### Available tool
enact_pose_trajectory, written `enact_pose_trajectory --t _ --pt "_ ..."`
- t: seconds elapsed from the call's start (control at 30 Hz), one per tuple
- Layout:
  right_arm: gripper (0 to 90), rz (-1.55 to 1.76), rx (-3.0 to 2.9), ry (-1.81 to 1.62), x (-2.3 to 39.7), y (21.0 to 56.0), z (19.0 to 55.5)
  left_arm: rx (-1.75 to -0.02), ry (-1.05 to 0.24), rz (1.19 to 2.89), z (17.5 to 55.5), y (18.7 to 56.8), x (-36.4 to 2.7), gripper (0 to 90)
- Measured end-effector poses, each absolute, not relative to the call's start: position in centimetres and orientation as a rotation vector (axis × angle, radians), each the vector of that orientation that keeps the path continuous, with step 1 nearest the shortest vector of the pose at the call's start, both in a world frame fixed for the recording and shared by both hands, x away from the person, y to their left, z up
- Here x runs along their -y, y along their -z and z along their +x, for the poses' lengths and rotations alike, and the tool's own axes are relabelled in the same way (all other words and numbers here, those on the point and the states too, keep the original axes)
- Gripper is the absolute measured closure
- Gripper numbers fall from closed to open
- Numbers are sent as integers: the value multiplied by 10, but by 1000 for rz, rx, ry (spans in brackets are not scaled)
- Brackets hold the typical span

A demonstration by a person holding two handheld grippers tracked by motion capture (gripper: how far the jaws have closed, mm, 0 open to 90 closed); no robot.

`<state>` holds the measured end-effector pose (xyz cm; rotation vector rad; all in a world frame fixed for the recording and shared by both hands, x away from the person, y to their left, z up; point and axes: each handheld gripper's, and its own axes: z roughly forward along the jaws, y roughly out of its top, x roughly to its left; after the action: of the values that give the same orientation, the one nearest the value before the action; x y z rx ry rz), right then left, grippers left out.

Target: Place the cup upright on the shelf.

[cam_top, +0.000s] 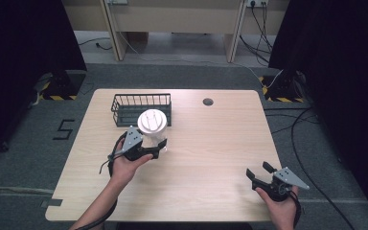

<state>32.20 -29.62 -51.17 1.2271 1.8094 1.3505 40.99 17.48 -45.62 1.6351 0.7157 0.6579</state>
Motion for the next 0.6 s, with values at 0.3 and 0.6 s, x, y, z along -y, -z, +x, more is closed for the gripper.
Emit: enact_pose_trajectory --t 0.3,0.6 --pt "233 1229 -1809 -1351 296 512 322 -730 -669 1620 420 447 -181 174" --pt "233 1237 -1811 -1356 296 512 322 -744 -695 1612 430 439 -188 174"
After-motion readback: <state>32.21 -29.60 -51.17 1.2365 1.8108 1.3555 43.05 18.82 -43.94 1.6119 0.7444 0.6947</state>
